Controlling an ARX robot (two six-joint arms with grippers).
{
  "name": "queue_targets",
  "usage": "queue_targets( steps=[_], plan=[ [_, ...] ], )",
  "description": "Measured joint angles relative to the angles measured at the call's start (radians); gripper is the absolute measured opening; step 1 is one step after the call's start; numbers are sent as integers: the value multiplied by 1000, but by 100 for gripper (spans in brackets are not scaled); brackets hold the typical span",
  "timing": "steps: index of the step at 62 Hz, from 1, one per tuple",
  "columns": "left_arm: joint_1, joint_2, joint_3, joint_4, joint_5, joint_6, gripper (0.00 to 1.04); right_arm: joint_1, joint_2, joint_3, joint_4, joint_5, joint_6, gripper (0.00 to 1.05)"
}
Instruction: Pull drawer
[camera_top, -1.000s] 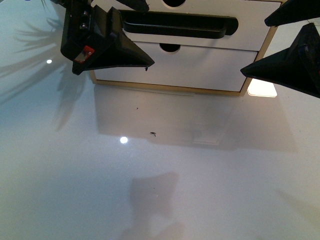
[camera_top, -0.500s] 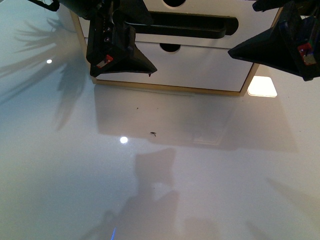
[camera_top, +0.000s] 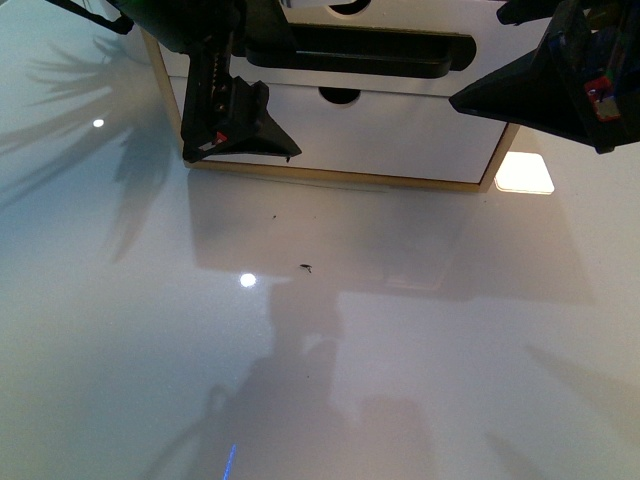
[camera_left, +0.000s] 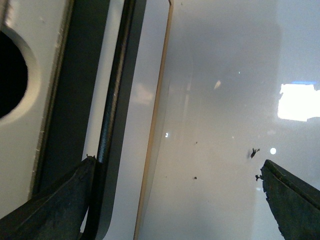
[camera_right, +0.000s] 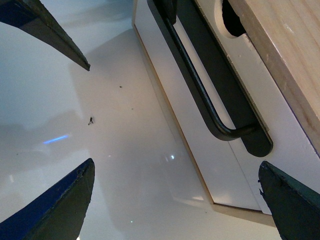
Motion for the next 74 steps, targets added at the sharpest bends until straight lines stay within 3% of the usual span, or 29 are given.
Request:
queue_targets(
  steps=[54,74],
  plan=[
    [18,19,13,-6,44,1,97,46,247,190,-37,-16,-98,96],
    [15,22,13,-5,42,3,97,66,292,246,-119,-13,-156,96]
  ],
)
